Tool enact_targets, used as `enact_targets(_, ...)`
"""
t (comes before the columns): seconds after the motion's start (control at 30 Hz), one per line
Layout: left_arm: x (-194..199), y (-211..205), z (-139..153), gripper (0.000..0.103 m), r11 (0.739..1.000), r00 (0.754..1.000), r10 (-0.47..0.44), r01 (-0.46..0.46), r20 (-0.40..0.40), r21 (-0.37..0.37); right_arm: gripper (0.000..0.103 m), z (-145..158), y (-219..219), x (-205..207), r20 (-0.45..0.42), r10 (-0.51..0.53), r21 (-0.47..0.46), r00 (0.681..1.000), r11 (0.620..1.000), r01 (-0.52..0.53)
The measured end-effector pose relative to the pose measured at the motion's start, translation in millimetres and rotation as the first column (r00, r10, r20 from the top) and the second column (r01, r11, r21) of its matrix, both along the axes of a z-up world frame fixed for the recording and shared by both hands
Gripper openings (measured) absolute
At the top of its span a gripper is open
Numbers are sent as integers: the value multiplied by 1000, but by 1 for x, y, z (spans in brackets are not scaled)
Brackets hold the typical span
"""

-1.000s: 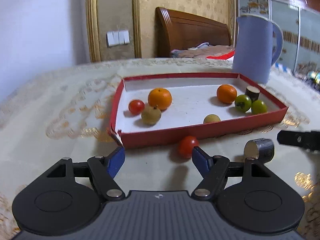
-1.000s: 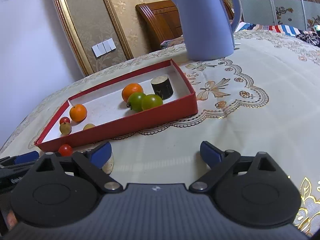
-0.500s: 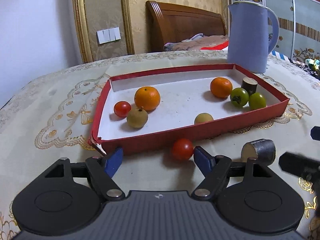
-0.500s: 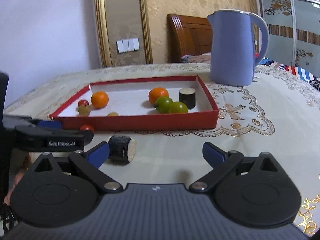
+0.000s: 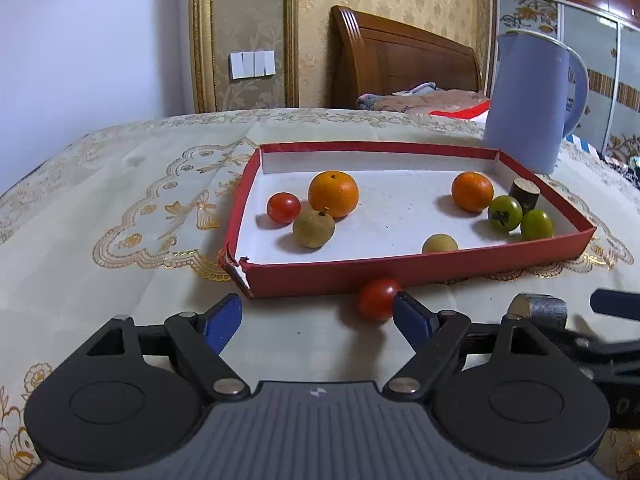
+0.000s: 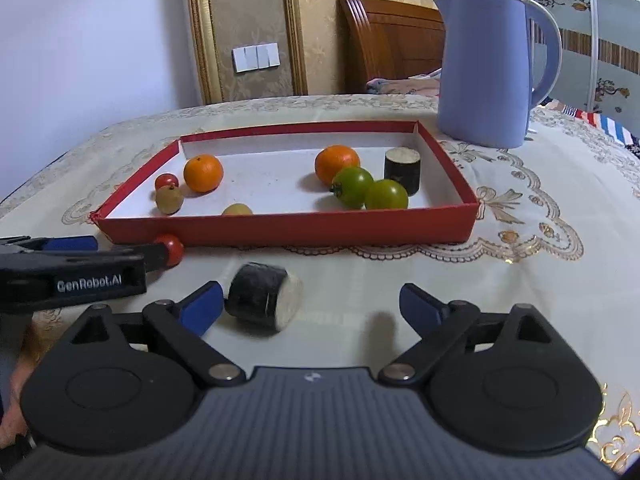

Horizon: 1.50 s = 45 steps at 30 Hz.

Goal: Organize fruits
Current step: 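Grasp the red tomato with the left gripper while the right grasps the wooden cylinder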

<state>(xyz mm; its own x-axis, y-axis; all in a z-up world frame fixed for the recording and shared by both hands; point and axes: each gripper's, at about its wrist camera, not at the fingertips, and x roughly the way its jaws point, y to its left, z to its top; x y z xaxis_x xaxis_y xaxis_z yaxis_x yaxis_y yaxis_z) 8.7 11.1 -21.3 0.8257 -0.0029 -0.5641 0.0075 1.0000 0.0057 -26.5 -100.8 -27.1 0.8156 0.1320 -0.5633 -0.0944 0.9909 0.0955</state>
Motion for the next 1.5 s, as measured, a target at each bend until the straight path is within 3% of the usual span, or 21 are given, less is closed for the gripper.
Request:
enact_targets(0.2,2,-3,-1,84,1000,1000,-24,24,-14,6,69,-2,12,4,-20,30,-58,999,998,-31)
enact_targets(0.43,2,-2,-2,84,1000,1000,-23,23,-16,-1,55,-3,5,8,-31,23,8,999,1000,-23)
enact_targets(0.5,3,-3,-1,84,1000,1000,-24,24,-17,2,46,-3,4,8,-27,25,13,999,1000,-24)
enact_targets(0.8,3,-3,-2,86,1000,999,-26,26,-23,2,46,-3,7,10,-33,27,-4,999,1000,-27)
enact_targets(0.83,3,-3,-2,86,1000,999,-25,25,-22,2,42,-3,6,10,-27,27,1,999,1000,-27)
enact_targets(0.87,3,-3,-2,86,1000,999,-24,24,-21,0,30,-2,5,9,-22,36,15,999,999,-36)
enact_targets(1.07,-3,-2,-1,83,999,999,-46,46,0,-15,31,-1,-5,4,-10,20,21,1000,1000,-20)
enact_targets(1.13,-7,-5,1,72,996,996,-83,84,10,-7,31,-1,-9,3,-5,17,29,1000,999,-17)
enact_targets(1.2,-11,-11,1,68,993,993,-114,114,19,18,31,0,-12,1,0,17,32,1000,999,-17)
enact_targets(1.23,-11,-14,1,59,992,993,-118,117,16,38,31,0,-13,1,1,16,32,1000,999,-16)
enact_targets(1.33,-8,-16,0,45,990,991,-135,136,-11,29,31,0,-16,-2,7,11,37,1000,999,-11)
enact_targets(1.5,-7,-16,-1,40,984,984,-176,176,-23,3,31,-2,-20,1,-11,3,60,1000,998,-3)
